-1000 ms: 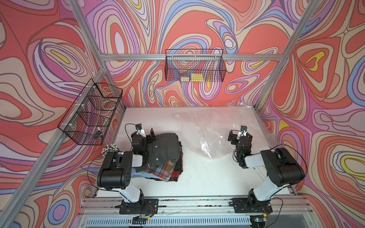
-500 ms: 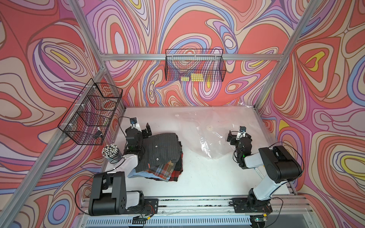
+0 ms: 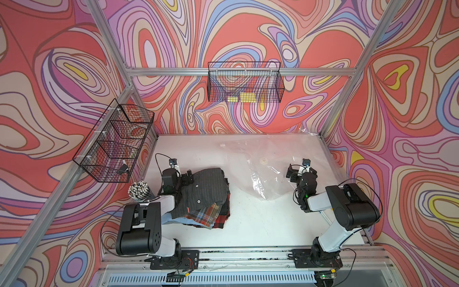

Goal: Take the shirt out of the vacuum bag
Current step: Reset both arms

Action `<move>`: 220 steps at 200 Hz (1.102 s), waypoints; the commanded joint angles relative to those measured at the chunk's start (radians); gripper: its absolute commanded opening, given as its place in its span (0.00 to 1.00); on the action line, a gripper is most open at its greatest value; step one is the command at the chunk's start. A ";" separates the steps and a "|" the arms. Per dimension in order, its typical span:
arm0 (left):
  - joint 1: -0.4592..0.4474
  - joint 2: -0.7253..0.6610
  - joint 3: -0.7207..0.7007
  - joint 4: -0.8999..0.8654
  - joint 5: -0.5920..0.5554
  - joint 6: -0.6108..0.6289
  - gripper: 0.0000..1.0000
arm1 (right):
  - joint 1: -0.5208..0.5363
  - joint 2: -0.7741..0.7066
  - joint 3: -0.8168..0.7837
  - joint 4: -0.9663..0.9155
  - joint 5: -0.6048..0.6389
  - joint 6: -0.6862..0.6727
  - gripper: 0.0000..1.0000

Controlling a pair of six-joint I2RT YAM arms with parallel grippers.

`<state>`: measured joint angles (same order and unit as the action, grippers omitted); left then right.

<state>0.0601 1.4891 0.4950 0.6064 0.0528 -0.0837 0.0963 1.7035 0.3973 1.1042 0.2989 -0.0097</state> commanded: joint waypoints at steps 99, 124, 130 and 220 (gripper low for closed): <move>-0.091 0.056 -0.136 0.328 -0.252 0.034 0.99 | -0.026 0.005 0.036 -0.065 -0.039 0.019 0.98; -0.095 0.058 -0.135 0.329 -0.265 0.038 0.99 | -0.026 0.005 0.039 -0.070 -0.040 0.020 0.98; -0.095 0.052 -0.133 0.315 -0.265 0.034 0.99 | -0.024 0.003 0.037 -0.070 -0.041 0.021 0.98; -0.096 0.050 -0.132 0.312 -0.266 0.032 0.99 | -0.026 0.005 0.040 -0.072 -0.040 0.021 0.98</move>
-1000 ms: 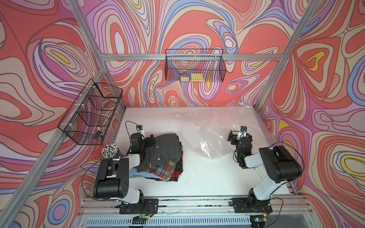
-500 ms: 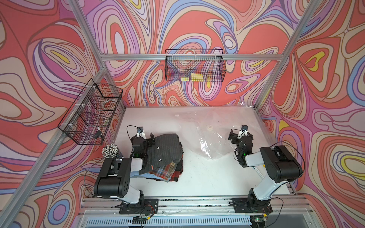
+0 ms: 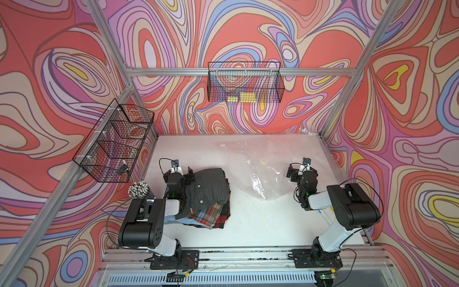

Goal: Take the shirt out of the vacuum bag
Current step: Reset both arms

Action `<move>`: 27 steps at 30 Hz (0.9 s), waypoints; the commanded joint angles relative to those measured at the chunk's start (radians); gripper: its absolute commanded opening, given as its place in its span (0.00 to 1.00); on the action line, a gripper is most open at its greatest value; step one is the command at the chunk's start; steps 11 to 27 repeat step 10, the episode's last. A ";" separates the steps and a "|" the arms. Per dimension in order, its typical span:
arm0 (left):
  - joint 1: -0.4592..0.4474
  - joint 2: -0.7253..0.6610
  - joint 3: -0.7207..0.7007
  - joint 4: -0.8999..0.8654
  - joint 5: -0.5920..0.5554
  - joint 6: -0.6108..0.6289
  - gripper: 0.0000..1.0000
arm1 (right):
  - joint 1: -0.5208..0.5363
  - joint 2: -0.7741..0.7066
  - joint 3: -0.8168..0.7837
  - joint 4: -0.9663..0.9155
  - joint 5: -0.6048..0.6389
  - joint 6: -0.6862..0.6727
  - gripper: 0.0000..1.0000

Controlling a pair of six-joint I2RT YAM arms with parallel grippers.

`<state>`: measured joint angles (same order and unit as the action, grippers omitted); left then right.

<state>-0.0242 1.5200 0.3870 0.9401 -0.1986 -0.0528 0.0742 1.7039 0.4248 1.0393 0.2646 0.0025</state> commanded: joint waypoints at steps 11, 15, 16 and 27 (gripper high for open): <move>-0.012 0.020 -0.025 -0.021 -0.014 0.000 0.99 | -0.003 0.005 0.015 -0.015 -0.008 0.010 0.98; -0.012 0.020 -0.025 -0.021 -0.014 0.000 0.99 | -0.003 0.005 0.015 -0.015 -0.008 0.010 0.98; -0.012 0.020 -0.025 -0.021 -0.014 0.000 0.99 | -0.003 0.005 0.015 -0.015 -0.008 0.010 0.98; -0.012 0.020 -0.025 -0.021 -0.014 0.000 0.99 | -0.003 0.005 0.015 -0.015 -0.008 0.010 0.98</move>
